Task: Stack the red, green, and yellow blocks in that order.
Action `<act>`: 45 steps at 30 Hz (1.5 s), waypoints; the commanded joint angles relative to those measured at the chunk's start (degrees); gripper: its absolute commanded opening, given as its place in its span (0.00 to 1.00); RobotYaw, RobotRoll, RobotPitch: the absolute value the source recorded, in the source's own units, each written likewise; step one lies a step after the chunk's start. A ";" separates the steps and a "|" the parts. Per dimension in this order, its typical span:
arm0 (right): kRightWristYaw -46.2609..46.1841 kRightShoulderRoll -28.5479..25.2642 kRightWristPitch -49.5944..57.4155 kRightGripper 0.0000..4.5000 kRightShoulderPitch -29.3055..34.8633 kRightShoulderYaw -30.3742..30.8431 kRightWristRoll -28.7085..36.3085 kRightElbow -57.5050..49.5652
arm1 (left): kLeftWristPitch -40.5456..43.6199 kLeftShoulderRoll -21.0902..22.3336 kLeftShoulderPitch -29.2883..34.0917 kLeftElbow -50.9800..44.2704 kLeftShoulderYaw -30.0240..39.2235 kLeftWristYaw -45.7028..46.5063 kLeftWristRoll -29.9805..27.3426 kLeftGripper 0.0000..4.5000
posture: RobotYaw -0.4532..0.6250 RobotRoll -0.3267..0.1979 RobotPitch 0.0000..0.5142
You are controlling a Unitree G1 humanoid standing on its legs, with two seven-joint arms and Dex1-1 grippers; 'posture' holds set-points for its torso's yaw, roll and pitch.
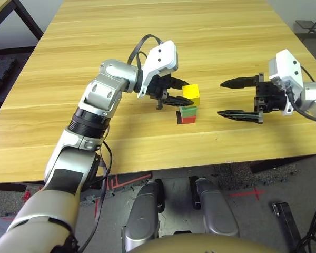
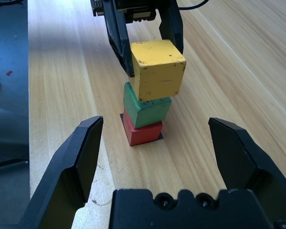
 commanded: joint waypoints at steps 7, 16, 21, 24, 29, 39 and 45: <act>-0.45 0.70 -0.64 1.00 0.44 0.95 -0.43 -0.55 | -2.45 -0.94 0.24 2.41 -2.54 0.50 1.86 0.46 | 0.52 0.73 0.38; -0.70 1.00 -0.17 1.00 0.82 1.10 -0.12 -1.14 | -3.86 -0.86 0.10 4.15 -2.71 0.46 2.32 0.46 | 0.52 0.72 0.39; -0.56 1.16 -0.57 1.00 0.58 1.37 -0.47 -0.35 | -3.95 -0.66 -0.52 3.95 -2.53 0.31 2.20 0.46 | 0.52 0.72 0.40; -0.66 1.54 -0.72 1.00 0.25 1.64 -0.69 0.05 | -3.47 -0.61 -0.70 3.36 -2.40 0.22 1.94 0.46 | 0.53 0.72 0.40; -0.66 2.10 -1.15 1.00 0.06 2.00 -1.10 0.55 | -2.92 -0.32 -0.56 1.85 -2.64 -0.69 1.43 0.61 | 0.53 0.73 0.40; -0.58 2.86 -2.35 1.00 -0.71 2.26 -2.12 2.29 | -0.82 0.08 -1.38 1.74 -2.10 -1.92 0.87 0.99 | 0.53 0.73 0.37; -0.10 2.58 -2.93 1.00 -1.74 2.24 -2.28 3.45 | -2.84 1.96 -2.91 4.66 -1.56 -3.10 1.73 0.99 | 0.53 0.73 0.35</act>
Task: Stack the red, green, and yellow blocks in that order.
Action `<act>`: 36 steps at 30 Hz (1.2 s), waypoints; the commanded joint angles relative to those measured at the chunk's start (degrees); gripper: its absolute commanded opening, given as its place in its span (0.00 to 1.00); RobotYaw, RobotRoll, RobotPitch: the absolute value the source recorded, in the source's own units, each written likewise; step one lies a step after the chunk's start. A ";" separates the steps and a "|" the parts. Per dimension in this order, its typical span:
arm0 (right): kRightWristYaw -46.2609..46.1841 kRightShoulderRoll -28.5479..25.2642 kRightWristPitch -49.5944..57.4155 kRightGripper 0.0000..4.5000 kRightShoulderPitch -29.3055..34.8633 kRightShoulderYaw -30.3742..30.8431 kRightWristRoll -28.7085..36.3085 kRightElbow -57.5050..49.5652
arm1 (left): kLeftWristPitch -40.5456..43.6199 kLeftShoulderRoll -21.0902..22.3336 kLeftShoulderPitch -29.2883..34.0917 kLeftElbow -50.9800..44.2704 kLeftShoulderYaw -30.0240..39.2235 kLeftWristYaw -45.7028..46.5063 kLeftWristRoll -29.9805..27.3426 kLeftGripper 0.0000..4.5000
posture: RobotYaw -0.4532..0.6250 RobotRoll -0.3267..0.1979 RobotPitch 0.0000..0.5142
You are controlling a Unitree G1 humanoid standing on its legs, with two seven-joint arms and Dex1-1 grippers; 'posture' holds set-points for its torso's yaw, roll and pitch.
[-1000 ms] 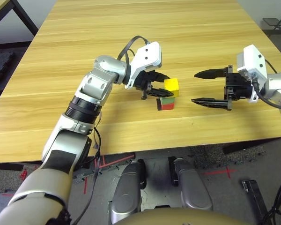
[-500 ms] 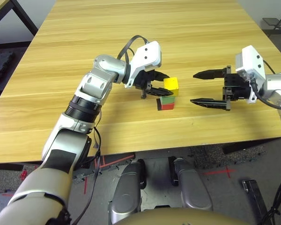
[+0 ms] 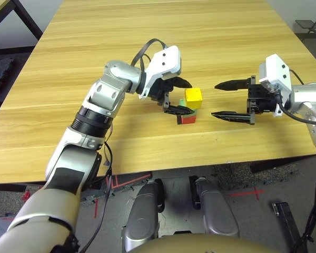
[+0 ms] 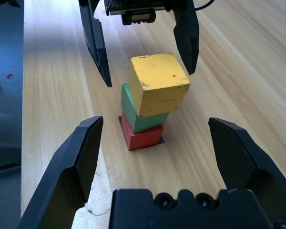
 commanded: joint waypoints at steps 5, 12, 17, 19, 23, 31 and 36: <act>1.81 -1.52 -1.08 1.00 -0.60 -0.27 -0.31 0.89 | -2.62 5.49 -1.41 3.46 0.86 -3.45 0.63 0.99 | 0.53 0.72 0.35; 5.62 -7.61 -1.91 1.00 -3.61 -3.38 -0.02 6.34 | -3.90 11.89 -1.64 8.69 3.39 -4.26 0.99 0.99 | 0.54 0.71 0.35; 3.18 -9.55 -4.32 1.00 -11.36 -6.47 -2.10 18.71 | -5.57 13.67 -4.09 17.40 8.65 4.09 2.90 0.99 | 0.54 0.71 0.35; -0.46 -9.17 -6.52 1.00 -13.97 -8.38 -3.36 24.43 | -6.34 13.84 -4.61 21.18 12.33 12.22 3.78 0.99 | 0.54 0.72 0.36; -14.67 -5.76 -12.28 1.00 -16.75 -12.06 -7.34 32.90 | -9.30 12.28 -1.86 23.12 21.52 31.29 3.71 0.99 | 0.55 0.73 0.38; -43.16 5.11 -20.28 1.00 -11.55 -20.48 -10.46 33.43 | -14.02 1.85 20.17 1.37 38.48 70.73 7.35 0.99 | 0.57 0.76 0.42; -51.17 10.64 -20.53 1.00 -4.21 -22.15 -10.71 26.46 | -11.76 -2.71 27.85 -7.41 37.98 76.29 8.93 0.99 | 0.58 0.75 0.44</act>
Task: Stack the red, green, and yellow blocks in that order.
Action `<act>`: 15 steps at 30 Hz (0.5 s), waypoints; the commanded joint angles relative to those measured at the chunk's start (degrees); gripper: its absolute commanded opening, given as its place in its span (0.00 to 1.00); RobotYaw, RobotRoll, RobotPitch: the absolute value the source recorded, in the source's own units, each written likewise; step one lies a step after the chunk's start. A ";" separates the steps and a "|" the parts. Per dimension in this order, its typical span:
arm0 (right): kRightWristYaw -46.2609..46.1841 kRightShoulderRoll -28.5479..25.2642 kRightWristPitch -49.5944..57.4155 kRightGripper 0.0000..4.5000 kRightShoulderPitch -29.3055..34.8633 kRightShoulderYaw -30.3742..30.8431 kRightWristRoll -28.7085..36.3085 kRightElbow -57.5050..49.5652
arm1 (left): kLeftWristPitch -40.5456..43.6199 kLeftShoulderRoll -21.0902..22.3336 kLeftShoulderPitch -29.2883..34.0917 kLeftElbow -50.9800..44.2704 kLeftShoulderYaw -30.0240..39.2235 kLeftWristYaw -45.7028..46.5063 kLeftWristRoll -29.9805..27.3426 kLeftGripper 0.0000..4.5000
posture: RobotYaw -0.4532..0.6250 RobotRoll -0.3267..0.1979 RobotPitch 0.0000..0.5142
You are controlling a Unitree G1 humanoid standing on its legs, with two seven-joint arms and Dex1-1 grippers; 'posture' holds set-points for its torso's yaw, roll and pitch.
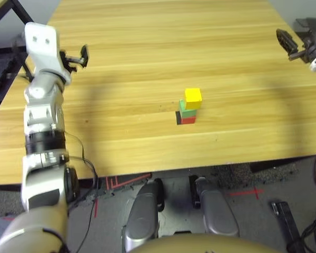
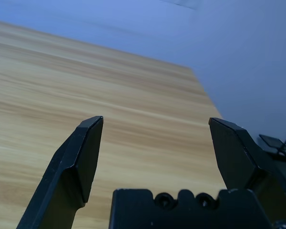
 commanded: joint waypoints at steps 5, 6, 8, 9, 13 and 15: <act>-8.45 5.64 3.41 1.00 10.13 -3.48 1.58 -11.32 | 1.86 -2.73 3.99 -5.11 -1.17 3.59 1.34 0.99 | 0.58 0.75 0.47; -9.01 5.92 4.05 1.00 10.80 -3.90 1.85 -12.05 | 2.00 -3.16 4.46 -5.61 -1.34 3.88 1.47 0.99 | 0.58 0.75 0.47; -10.17 6.12 4.64 1.00 12.09 -4.76 2.15 -13.07 | 2.58 -4.10 5.58 -7.11 -1.88 4.27 1.70 0.99 | 0.57 0.75 0.48; -10.71 6.32 4.99 1.00 12.78 -5.25 2.54 -13.65 | 2.86 -4.59 6.34 -8.08 -1.97 4.62 1.84 0.99 | 0.57 0.76 0.48; -11.49 6.41 5.65 1.00 14.34 -6.57 3.55 -15.31 | 4.51 -6.78 9.69 -13.06 -1.93 6.21 2.22 0.99 | 0.57 0.77 0.50; -11.22 5.91 5.97 1.00 14.31 -6.98 3.80 -15.51 | 5.61 -7.90 11.37 -16.18 -2.55 7.02 2.86 0.99 | 0.56 0.77 0.51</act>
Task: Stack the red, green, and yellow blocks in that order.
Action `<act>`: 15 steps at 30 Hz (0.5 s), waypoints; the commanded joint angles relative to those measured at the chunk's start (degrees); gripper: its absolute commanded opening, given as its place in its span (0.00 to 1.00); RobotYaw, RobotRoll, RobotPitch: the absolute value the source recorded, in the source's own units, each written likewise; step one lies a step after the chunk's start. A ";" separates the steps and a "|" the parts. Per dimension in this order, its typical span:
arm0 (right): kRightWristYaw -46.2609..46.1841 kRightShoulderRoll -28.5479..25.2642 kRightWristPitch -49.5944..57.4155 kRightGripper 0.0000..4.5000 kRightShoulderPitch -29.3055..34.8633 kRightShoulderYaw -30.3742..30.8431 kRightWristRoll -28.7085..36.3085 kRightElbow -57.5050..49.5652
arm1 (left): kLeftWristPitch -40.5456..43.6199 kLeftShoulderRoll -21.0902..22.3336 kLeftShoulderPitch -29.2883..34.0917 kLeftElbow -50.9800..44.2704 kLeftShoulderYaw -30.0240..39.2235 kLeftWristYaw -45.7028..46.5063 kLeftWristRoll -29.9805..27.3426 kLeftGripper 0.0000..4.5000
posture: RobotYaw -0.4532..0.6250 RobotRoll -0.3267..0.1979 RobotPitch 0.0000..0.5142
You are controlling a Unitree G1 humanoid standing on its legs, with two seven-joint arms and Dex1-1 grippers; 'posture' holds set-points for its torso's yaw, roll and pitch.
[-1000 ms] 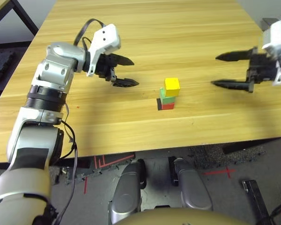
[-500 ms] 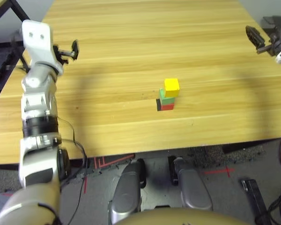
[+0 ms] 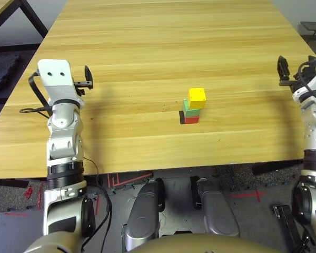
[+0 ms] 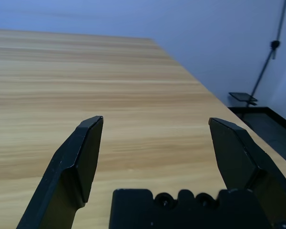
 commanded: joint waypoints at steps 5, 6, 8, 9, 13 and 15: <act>-0.07 -0.69 1.17 1.00 0.12 -1.47 1.46 -1.39 | 4.50 -2.37 4.78 -7.63 -1.75 0.24 0.61 0.99 | 0.54 0.75 0.55; -0.03 -0.61 0.94 1.00 0.39 -1.45 1.50 -1.40 | 4.14 -2.49 4.99 -7.34 -2.00 0.21 0.73 0.99 | 0.54 0.75 0.56; -0.66 -0.44 1.29 1.00 0.83 -1.47 1.53 -1.77 | 4.59 -2.79 4.97 -6.95 -2.19 0.65 1.02 0.99 | 0.54 0.75 0.56; -0.53 -0.43 1.53 1.00 0.94 -1.28 1.66 -2.17 | 4.83 -2.94 4.77 -7.01 -2.28 0.86 1.06 0.99 | 0.54 0.75 0.55; -0.52 -0.90 1.85 1.00 -0.12 -0.92 1.54 -2.28 | 5.03 -3.36 3.41 -7.05 -2.97 0.70 0.70 0.99 | 0.55 0.73 0.54; -0.18 -1.17 1.36 1.00 -0.94 -0.97 1.51 -1.38 | 4.02 -3.52 2.91 -6.43 -3.23 0.98 0.97 0.99 | 0.56 0.74 0.51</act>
